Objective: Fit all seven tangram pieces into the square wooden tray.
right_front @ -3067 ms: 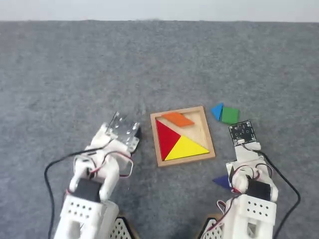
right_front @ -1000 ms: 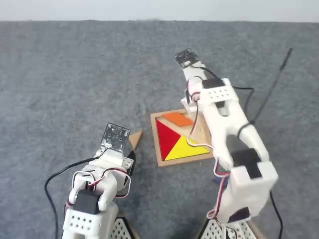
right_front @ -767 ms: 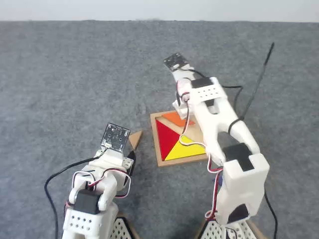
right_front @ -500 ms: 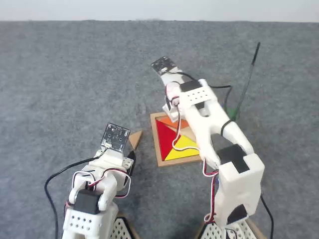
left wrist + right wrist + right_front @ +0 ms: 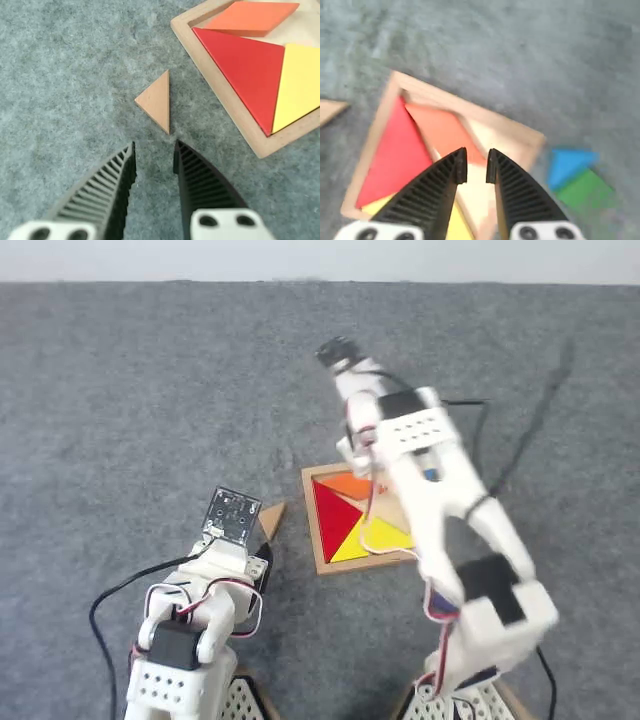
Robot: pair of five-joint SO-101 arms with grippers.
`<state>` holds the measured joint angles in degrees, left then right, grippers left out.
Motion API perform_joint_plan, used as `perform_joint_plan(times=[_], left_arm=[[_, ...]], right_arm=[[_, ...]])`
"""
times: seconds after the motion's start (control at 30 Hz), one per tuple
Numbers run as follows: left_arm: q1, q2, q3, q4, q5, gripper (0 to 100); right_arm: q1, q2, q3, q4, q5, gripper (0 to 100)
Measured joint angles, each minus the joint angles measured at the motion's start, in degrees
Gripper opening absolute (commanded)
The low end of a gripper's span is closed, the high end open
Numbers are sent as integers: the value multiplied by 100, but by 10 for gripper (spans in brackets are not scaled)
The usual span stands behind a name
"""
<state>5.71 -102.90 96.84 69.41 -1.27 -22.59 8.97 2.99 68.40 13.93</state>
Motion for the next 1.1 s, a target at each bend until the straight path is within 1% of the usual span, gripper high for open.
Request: perform_joint_plan(times=[0.13, 0.2, 0.27, 0.4, 0.53, 0.63, 0.77, 0.93, 1.1], left_arm=[[0, 0, 0, 0, 0, 115], [0, 0, 0, 0, 0, 115], [0, 0, 0, 0, 0, 115], [0, 0, 0, 0, 0, 115], [0, 0, 0, 0, 0, 115], [0, 0, 0, 0, 0, 115], [0, 0, 0, 0, 0, 115], [0, 0, 0, 0, 0, 115], [0, 0, 0, 0, 0, 115]], right_arm=[[721, -703, 132, 343, 0, 74], [1055, -923, 457, 343, 141, 74], [1222, -1073, 967, 308, 334, 74], [1275, -1468, 2022, -158, 431, 74], [1459, -1864, 2760, -563, 440, 74], [1451, -1996, 3121, -633, 378, 74], [1468, -2057, 3516, -659, 0, 74], [1442, -2057, 3974, -1090, -44, 74], [1451, -2092, 4229, -1178, -88, 74]])
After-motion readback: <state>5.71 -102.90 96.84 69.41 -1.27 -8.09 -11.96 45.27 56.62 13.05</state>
